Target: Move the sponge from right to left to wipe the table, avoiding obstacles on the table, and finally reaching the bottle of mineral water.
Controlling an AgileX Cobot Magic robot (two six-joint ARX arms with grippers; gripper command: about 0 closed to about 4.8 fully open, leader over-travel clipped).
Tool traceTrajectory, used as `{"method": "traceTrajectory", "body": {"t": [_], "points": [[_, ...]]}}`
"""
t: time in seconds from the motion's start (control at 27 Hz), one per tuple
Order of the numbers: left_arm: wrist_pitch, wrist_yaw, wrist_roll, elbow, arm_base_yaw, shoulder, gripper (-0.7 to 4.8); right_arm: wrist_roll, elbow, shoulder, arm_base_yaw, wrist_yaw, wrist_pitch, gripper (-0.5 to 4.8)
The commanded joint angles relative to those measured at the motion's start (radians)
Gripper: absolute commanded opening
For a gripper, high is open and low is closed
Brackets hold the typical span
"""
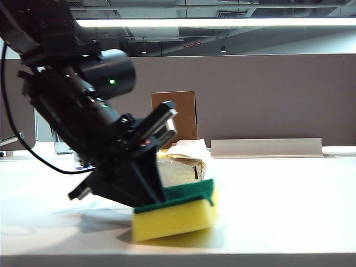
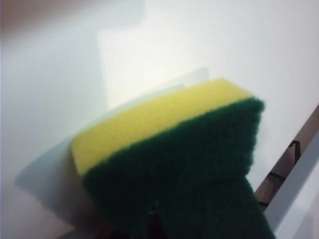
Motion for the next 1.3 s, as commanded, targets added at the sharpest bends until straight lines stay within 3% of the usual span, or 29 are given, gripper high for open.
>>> {"method": "traceTrajectory", "body": {"t": [0.04, 0.19, 0.56, 0.93, 1.11, 1.3], "points": [[-0.125, -0.122, 0.05, -0.017, 0.05, 0.003, -0.05, 0.004, 0.007, -0.001, 0.0, -0.016, 0.009, 2.28], [-0.195, -0.15, 0.117, -0.018, 0.108, -0.005, -0.05, 0.006, 0.007, -0.001, 0.0, -0.016, 0.009, 2.28], [-0.252, -0.182, 0.179, -0.024, 0.138, -0.005, -0.05, 0.011, 0.007, -0.001, 0.001, -0.018, 0.009, 2.28], [-0.282, -0.191, 0.23, -0.098, 0.274, -0.05, -0.05, 0.014, 0.007, -0.001, 0.024, -0.018, 0.009, 2.28], [-0.309, -0.257, 0.28, -0.132, 0.322, -0.108, -0.05, 0.014, 0.007, -0.001, 0.024, -0.015, 0.009, 2.28], [-0.341, -0.252, 0.321, -0.151, 0.425, -0.127, -0.06, 0.017, 0.007, -0.001, 0.024, -0.018, 0.009, 2.28]]}}
